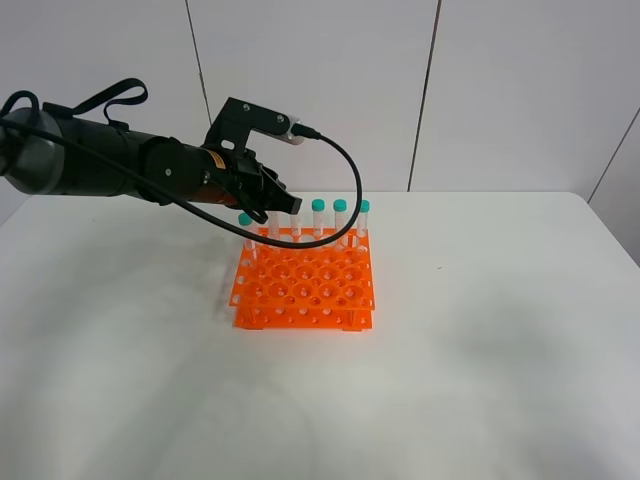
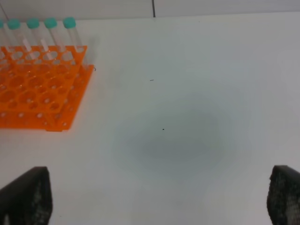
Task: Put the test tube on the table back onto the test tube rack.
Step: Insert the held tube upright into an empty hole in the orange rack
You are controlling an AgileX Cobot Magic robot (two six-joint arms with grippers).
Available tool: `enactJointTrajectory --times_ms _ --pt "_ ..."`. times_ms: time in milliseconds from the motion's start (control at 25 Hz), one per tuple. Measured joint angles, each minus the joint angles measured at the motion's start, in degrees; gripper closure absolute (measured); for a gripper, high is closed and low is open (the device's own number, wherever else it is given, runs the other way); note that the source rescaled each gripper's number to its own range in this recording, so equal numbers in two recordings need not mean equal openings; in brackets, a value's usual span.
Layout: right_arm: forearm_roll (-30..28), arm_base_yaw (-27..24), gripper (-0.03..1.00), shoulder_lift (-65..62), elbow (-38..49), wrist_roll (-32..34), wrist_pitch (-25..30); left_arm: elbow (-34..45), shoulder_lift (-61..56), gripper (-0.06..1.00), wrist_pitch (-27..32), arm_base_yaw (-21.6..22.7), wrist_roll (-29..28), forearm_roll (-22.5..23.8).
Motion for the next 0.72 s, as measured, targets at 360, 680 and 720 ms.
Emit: enactJointTrajectory --times_ms 360,680,720 --pt "0.0 0.0 -0.03 0.0 0.0 0.0 0.0 0.0 0.0 0.94 0.92 0.0 -0.12 0.0" --pt "0.0 0.0 -0.03 0.0 0.0 0.0 0.0 0.0 0.0 0.94 0.4 1.46 -0.83 0.0" --pt "0.05 0.0 -0.03 0.0 0.0 0.0 0.0 0.0 0.0 0.94 0.4 1.46 -1.32 0.0"
